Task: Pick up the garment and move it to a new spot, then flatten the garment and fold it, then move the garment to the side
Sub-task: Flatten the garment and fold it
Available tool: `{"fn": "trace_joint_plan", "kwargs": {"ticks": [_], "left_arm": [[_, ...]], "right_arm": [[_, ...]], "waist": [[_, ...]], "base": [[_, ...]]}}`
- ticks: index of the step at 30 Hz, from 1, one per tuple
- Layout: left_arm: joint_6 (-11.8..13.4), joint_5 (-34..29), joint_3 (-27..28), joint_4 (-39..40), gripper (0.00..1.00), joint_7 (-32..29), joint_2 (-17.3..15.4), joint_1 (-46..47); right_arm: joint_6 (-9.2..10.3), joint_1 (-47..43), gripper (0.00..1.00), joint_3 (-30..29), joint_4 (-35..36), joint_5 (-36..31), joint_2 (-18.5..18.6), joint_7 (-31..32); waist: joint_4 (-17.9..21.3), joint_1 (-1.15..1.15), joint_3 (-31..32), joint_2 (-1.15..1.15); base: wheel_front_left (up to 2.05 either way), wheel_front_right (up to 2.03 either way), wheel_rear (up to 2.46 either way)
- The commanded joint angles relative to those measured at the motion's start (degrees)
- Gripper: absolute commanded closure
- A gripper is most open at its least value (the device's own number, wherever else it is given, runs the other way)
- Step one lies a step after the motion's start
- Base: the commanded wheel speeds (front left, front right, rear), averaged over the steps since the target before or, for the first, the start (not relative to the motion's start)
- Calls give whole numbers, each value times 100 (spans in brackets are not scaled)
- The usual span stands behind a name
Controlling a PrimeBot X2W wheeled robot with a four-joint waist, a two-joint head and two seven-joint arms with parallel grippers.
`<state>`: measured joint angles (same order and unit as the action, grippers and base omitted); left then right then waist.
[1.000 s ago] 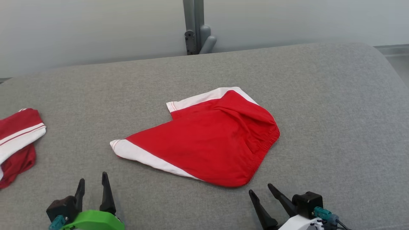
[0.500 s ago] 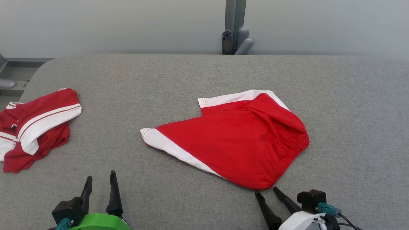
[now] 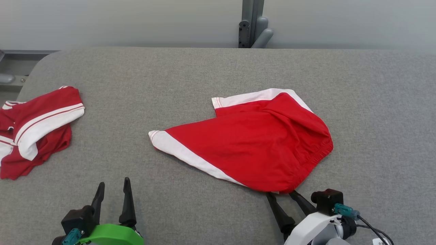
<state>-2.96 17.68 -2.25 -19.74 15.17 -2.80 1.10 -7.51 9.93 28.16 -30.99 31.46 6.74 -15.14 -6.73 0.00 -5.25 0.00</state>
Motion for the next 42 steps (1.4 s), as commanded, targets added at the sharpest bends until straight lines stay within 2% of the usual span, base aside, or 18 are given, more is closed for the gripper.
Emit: {"fn": "trace_joint_plan", "kwargs": {"ticks": [1, 10, 21, 22, 23, 25, 26, 28, 30, 36, 42], "left_arm": [[7, -15, -27, -5, 0, -3, -19, 72], [8, 11, -65, -160, 0, -4, -19, 1], [8, 17, -101, -313, 0, -4, -19, 73], [-2, 10, -100, -321, 0, -4, -19, 61], [-11, 6, -96, -318, 0, -4, -19, 45], [-22, 2, -97, -315, 0, -4, -19, 11], [-27, 8, -93, -320, 0, -4, -19, -3], [-36, 26, -93, -330, 0, -4, -19, -15], [-41, 41, -102, -331, 0, -4, -19, -4], [-71, 48, -198, -355, 0, -4, -19, 132], [-102, 56, -458, -370, 0, -4, -20, 288]], "right_arm": [[4, -32, 0, -31, 108, -61, 83, -1], [4, -232, 0, -117, 811, -40, 169, -1], [4, -77, 0, -254, 1145, 0, 197, -1], [4, -80, 7, -258, 1167, -11, 196, -1], [4, -83, 24, -266, 1203, -16, 195, -1], [4, -103, 27, -311, 1276, -26, 206, 0], [4, -118, 35, -338, 1309, -24, 212, 0], [4, -123, 63, -382, 1379, -46, 233, 0], [4, -83, 100, -439, 1434, -83, 253, 0], [4, 334, 100, -423, 1344, -113, 356, 0], [3, 1470, 100, -272, 367, 132, 606, -1]], "waist": [[8, 0, -8, 0], [92, 0, -43, 0], [54, 0, -102, 0], [49, 0, -106, 0], [46, 0, -111, 0], [38, 0, -123, 0], [37, 0, -131, 0], [39, 0, -147, 0], [45, 0, -169, 0], [42, 0, -259, 0], [-136, 0, -433, 0]], "base": [[0, 0, 0], [0, 0, 0], [0, 0, 0], [0, 0, 0], [0, 0, 0], [0, 0, 0], [0, 0, 0], [0, 0, 0], [0, 0, 0], [0, 0, 0], [0, 0, 0]]}}
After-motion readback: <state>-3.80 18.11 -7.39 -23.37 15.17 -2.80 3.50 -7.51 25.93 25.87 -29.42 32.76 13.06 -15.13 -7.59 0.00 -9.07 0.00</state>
